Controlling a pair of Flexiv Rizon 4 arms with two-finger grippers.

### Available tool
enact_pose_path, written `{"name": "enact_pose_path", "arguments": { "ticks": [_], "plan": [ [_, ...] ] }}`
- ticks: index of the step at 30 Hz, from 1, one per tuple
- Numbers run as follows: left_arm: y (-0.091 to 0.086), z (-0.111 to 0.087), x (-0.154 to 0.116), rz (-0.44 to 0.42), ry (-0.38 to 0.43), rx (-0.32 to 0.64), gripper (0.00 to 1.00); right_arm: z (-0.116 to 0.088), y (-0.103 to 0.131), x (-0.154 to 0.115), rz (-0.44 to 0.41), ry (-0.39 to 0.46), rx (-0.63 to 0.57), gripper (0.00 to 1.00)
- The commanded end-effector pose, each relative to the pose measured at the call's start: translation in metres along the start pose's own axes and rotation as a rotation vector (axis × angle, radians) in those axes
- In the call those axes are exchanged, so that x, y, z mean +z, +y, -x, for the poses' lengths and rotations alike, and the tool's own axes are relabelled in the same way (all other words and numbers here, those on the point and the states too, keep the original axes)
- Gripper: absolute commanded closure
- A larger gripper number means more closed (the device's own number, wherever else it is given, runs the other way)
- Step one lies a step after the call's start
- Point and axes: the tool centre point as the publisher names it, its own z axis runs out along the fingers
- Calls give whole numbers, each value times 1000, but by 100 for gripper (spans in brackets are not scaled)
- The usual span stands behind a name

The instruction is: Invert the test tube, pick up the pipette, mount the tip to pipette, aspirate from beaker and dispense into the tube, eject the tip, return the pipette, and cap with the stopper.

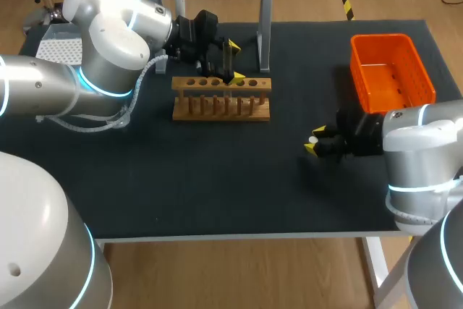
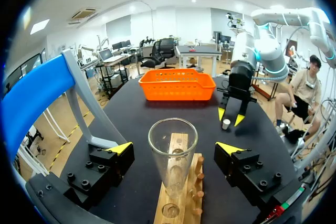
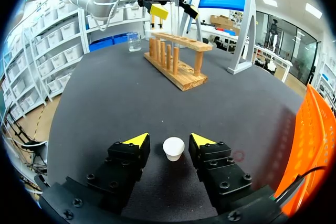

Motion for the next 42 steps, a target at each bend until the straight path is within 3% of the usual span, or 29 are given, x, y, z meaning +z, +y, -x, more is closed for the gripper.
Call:
{"name": "enact_pose_path", "arguments": {
  "ticks": [1, 42],
  "plan": [
    [0, 0, 1, 2, 0, -1, 0, 0, 0, 1, -7, 3, 1, 53],
    [0, 0, 1, 2, 0, -1, 0, 3, -2, 1, -13, -7, 13, 61]
  ]
}}
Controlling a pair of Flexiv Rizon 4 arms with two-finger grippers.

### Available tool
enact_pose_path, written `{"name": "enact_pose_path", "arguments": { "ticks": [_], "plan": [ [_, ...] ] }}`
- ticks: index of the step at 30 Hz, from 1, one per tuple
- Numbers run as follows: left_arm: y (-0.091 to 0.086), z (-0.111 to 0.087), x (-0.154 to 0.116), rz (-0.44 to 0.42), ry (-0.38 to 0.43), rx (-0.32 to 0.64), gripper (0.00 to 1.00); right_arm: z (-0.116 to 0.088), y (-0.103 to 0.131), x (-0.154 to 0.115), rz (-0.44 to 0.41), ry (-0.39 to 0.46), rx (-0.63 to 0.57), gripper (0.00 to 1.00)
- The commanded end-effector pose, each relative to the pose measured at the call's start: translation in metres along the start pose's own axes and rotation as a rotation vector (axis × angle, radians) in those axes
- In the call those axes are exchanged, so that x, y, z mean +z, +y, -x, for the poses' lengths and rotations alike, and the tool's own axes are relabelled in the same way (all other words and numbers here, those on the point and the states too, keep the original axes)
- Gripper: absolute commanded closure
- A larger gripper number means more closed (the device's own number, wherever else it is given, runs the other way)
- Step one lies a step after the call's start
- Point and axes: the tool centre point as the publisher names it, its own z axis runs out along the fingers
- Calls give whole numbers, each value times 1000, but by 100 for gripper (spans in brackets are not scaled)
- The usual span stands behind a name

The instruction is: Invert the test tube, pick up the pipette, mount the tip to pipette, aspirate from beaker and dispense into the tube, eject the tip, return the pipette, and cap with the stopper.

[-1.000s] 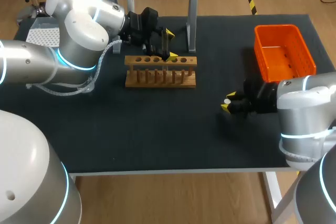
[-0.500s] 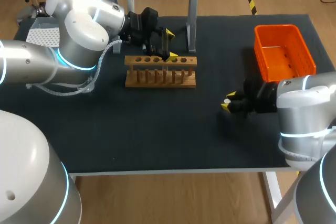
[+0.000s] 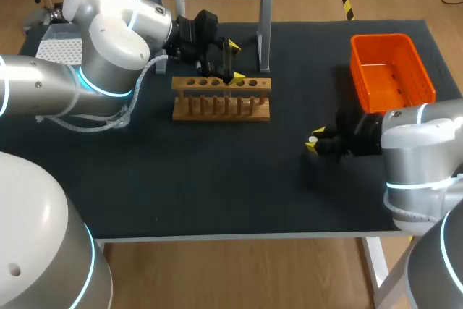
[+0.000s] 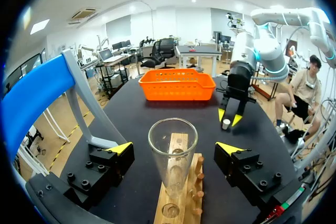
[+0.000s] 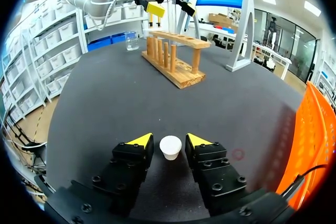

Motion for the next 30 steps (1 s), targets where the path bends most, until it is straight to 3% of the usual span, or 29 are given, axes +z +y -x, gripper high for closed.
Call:
{"name": "enact_pose_path", "arguments": {
  "ticks": [1, 9, 14, 17, 30],
  "plan": [
    [0, 0, 1, 2, 0, -1, 0, 0, 0, 0, -2, 1, 0, 62],
    [0, 0, 1, 2, 0, -1, 0, 0, 0, 0, -2, 3, -1, 76],
    [0, 0, 1, 2, 0, -1, 0, 0, 0, 0, -2, 4, -2, 78],
    [0, 0, 1, 2, 0, -1, 0, 0, 0, 0, -3, 4, -2, 100],
    [0, 0, 1, 2, 0, -1, 0, 2, 9, -8, 6, 16, 3, 100]
  ]
}}
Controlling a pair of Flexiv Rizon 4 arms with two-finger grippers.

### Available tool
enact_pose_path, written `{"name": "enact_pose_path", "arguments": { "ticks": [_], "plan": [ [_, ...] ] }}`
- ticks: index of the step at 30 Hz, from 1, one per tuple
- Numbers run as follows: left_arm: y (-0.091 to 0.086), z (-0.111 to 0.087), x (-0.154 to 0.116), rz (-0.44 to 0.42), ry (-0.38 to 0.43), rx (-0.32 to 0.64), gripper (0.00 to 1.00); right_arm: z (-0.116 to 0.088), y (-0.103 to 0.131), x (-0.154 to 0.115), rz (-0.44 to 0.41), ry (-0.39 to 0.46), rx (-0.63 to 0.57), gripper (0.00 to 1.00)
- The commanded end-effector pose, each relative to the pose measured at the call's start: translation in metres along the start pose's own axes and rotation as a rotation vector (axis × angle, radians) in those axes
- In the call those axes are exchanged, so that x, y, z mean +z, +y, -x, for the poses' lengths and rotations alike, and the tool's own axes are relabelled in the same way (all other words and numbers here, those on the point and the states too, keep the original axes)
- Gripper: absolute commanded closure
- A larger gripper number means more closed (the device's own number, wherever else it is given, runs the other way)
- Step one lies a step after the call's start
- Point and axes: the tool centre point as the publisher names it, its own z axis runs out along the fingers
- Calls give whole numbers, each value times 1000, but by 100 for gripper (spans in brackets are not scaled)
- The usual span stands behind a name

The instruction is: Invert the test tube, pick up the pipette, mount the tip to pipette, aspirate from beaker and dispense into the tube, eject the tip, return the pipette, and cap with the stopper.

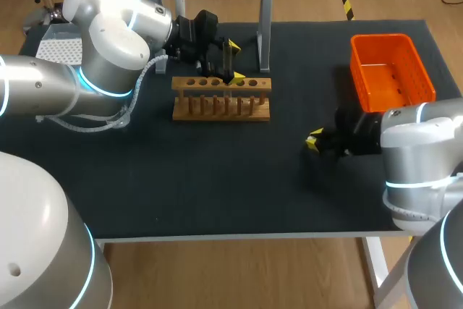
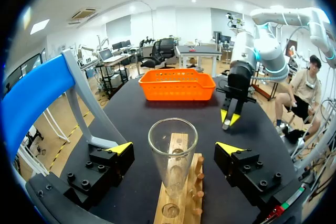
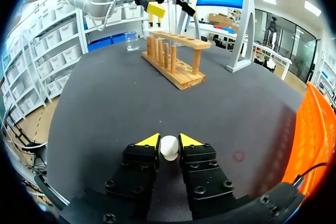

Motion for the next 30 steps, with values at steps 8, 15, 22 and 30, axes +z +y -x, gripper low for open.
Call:
{"name": "enact_pose_path", "arguments": {
  "ticks": [8, 15, 22, 30],
  "plan": [
    [0, 0, 1, 2, 0, -1, 0, 5, 22, -20, 30, 32, -39, 100],
    [0, 0, 1, 2, 0, -1, 0, 15, 53, -30, 52, 54, -101, 100],
    [0, 0, 1, 2, 0, -1, 0, 29, 98, -40, 78, 78, -167, 100],
    [0, 0, 1, 2, 0, -1, 0, 35, 149, -43, 95, 127, -248, 100]
  ]
}}
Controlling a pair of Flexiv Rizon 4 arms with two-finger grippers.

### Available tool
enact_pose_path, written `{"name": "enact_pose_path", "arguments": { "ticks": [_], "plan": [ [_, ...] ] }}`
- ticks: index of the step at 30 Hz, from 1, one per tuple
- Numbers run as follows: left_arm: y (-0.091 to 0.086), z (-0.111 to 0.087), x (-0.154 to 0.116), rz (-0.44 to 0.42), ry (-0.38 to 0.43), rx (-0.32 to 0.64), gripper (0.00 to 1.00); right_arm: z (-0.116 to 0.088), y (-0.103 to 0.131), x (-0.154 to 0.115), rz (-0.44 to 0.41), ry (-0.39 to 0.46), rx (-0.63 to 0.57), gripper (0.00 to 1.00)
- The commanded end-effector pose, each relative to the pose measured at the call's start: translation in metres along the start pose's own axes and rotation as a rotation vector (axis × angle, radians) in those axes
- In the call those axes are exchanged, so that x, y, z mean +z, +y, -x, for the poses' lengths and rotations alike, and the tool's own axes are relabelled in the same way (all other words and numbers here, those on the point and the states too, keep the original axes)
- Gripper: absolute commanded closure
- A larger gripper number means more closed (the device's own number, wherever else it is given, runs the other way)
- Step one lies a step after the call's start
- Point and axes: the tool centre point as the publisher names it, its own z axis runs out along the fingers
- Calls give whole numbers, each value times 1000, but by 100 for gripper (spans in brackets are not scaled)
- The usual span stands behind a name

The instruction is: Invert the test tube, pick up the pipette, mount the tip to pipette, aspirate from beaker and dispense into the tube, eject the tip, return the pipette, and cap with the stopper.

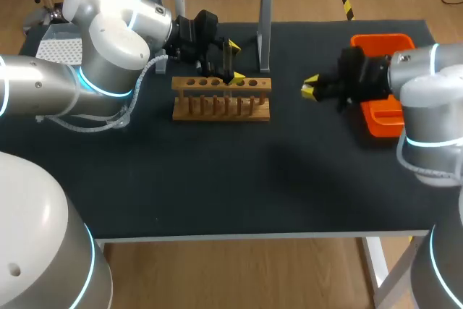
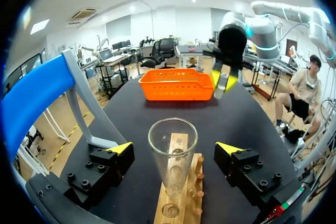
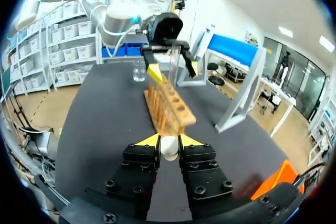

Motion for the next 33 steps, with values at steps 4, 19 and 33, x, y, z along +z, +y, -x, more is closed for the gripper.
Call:
{"name": "enact_pose_path", "arguments": {
  "ticks": [4, 19, 33],
  "plan": [
    [0, 0, 1, 2, 0, -1, 0, 10, 23, -1, -12, 79, -23, 100],
    [0, 0, 1, 2, 0, -1, 0, 10, 23, -1, -12, 79, -23, 100],
    [0, 0, 1, 2, 0, -1, 0, 18, 45, 8, -5, 127, -57, 100]
  ]
}}
